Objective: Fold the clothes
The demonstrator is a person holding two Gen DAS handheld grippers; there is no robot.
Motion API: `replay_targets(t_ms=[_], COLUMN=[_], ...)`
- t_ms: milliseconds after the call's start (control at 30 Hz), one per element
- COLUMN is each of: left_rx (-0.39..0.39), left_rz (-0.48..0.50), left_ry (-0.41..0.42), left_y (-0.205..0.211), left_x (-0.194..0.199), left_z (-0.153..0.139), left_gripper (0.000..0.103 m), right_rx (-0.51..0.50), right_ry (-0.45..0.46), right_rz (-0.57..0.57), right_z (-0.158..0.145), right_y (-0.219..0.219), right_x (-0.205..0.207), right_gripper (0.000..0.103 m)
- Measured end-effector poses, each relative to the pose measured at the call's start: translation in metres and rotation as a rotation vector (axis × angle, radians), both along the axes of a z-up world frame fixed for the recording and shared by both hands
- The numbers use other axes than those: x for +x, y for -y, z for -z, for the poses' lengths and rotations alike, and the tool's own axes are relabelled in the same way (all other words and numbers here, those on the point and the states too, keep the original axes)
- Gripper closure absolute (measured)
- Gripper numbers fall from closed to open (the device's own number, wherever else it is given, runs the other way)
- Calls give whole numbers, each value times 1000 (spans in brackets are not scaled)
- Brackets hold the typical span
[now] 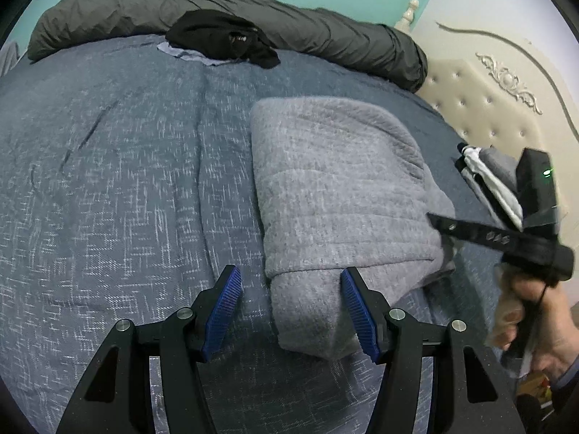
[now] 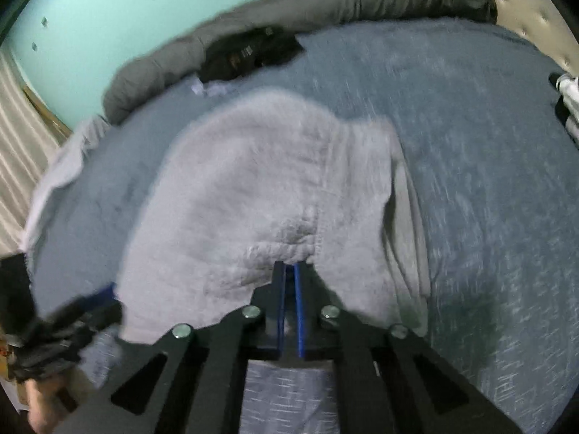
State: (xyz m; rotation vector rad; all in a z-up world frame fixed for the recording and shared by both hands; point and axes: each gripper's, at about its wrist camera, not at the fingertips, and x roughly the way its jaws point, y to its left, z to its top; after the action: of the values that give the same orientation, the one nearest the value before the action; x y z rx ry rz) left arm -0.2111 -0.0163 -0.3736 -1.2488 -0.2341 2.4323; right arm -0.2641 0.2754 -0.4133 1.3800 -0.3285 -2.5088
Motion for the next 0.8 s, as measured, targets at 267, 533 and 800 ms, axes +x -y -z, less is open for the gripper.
replay_targets(t_ms=[267, 533, 800], left_rx=[-1, -8, 2], left_rz=[-5, 0, 4], left_ry=[3, 2, 7], left_y=[1, -2, -1], left_x=[-2, -3, -5], left_z=[0, 1, 4], left_gripper=[41, 41, 41], right_rx=[-23, 49, 256], right_ry=[-101, -81, 112], right_rz=[-34, -161, -82], right_z=[-44, -57, -1], right_y=[0, 44, 45], right_x=[-10, -89, -132], right_gripper=[101, 101, 103])
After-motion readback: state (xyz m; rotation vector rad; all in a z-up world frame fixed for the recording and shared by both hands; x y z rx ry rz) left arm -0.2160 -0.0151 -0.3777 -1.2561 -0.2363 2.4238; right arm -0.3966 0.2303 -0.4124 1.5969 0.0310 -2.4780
